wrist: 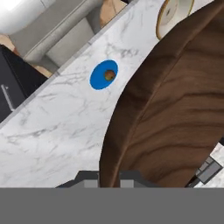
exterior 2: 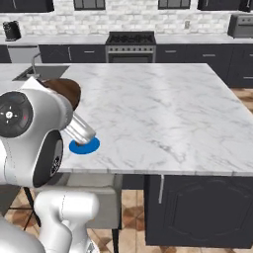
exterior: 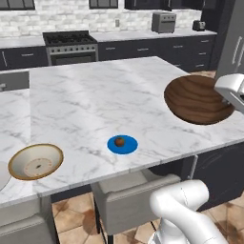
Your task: Take the smaller bowl and place it next to the appetizer plate on the dining counter , and place the larger bowl next to the plate with cooked food.
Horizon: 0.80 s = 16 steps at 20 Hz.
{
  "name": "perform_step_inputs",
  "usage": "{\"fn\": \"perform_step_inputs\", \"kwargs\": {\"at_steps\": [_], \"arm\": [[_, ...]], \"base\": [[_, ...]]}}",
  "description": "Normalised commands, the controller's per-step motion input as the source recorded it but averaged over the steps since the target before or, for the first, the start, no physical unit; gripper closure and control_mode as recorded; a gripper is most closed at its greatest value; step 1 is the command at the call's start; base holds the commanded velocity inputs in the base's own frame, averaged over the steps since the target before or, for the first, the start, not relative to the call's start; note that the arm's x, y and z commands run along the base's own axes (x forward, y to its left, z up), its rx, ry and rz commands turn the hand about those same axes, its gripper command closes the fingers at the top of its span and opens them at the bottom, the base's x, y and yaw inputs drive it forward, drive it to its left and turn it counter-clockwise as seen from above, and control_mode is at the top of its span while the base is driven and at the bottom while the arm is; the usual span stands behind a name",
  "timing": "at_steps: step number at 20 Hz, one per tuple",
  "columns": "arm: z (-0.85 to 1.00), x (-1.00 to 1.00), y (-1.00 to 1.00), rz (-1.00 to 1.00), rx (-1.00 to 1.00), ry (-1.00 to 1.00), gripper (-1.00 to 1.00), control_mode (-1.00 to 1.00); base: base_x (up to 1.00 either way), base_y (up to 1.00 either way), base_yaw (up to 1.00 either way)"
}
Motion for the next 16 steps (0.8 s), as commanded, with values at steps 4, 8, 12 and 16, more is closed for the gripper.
{"fn": "perform_step_inputs", "kwargs": {"at_steps": [4, 8, 12, 16], "arm": [[0.00, 0.00, 0.00, 0.00, 0.00, 0.00, 1.00, 1.00], [-0.07, 0.08, 0.00, -0.03, -0.01, 0.03, 1.00, -1.00], [-0.40, 0.38, -0.17, -0.06, -0.01, 0.18, 1.00, -1.00], [-0.55, 0.46, -0.46, -0.02, 0.00, 0.20, 1.00, -1.00]], "base": [[0.64, 0.34, -0.20], [0.34, 0.08, -0.09], [0.00, 0.00, 0.00], [0.00, 0.00, 0.00]]}}
